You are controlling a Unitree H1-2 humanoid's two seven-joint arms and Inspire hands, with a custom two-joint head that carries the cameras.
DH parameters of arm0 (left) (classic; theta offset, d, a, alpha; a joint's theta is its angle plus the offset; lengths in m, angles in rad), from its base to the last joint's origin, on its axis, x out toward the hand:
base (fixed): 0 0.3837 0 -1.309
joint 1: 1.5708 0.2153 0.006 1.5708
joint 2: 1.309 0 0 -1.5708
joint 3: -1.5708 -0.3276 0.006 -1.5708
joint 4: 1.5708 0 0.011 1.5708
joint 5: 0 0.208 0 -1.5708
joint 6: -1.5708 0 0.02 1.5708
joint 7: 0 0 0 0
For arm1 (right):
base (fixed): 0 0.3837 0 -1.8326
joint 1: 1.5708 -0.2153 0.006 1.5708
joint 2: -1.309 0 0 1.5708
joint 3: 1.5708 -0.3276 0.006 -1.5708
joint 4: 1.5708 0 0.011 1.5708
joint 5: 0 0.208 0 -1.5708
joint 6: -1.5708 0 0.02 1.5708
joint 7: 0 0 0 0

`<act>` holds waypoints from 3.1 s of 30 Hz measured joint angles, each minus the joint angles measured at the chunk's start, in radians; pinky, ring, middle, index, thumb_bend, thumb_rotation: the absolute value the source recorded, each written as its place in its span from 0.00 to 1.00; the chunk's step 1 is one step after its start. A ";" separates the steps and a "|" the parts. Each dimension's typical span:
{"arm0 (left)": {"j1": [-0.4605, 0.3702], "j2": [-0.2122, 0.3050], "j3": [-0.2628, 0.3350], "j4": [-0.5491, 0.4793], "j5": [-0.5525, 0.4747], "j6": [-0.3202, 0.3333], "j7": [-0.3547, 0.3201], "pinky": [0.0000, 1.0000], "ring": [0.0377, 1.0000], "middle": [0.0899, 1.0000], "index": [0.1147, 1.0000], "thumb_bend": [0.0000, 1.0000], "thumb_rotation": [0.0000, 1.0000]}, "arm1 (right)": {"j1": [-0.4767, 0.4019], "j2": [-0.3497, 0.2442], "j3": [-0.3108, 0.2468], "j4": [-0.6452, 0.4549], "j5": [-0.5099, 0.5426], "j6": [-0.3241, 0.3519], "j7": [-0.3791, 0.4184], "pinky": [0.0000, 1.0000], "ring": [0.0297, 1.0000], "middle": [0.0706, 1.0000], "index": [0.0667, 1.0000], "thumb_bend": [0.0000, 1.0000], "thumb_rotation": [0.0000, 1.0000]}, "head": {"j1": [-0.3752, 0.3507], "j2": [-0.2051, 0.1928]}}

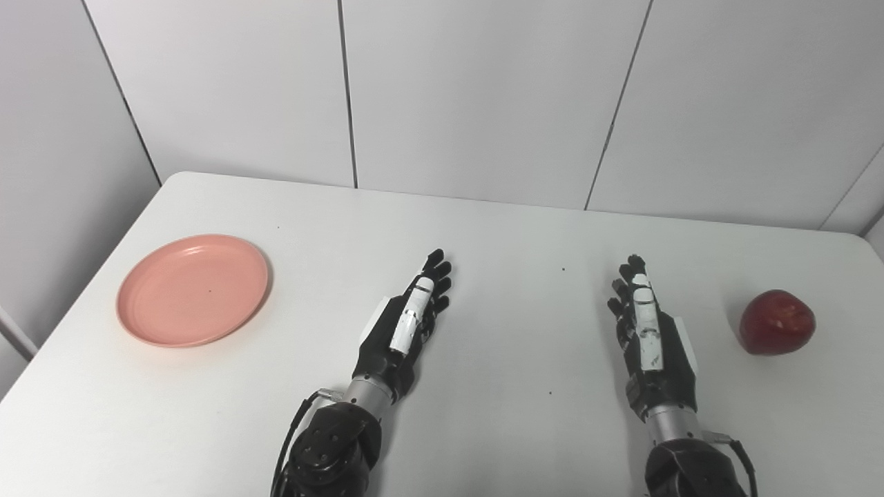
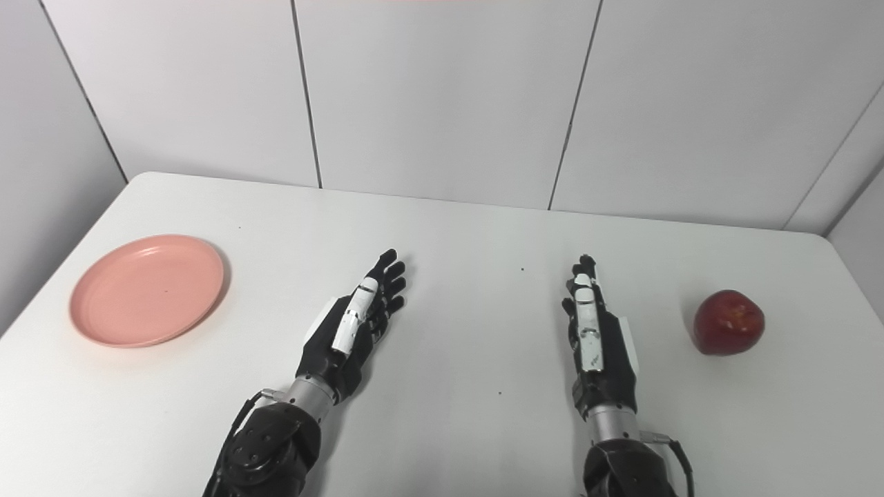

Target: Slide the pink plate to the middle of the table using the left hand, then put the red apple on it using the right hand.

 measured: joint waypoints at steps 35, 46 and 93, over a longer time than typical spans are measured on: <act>0.001 -0.041 -0.026 0.068 0.076 -0.062 0.030 1.00 1.00 1.00 0.99 0.38 1.00 | 0.018 -0.046 -0.014 0.030 0.037 -0.004 0.042 1.00 1.00 1.00 1.00 0.24 1.00 | 0.204 -0.104; 0.001 -0.045 -0.026 0.069 0.088 -0.063 0.034 1.00 1.00 1.00 0.99 0.39 1.00 | 0.018 -0.046 -0.017 0.033 0.044 -0.009 0.044 1.00 1.00 1.00 1.00 0.23 1.00 | 0.206 -0.115; -0.171 0.086 0.173 -0.116 0.029 -0.083 0.045 0.94 0.92 0.93 0.91 0.42 1.00 | 0.019 -0.051 -0.036 0.065 0.066 -0.040 0.084 1.00 1.00 1.00 1.00 0.21 1.00 | 0.265 -0.153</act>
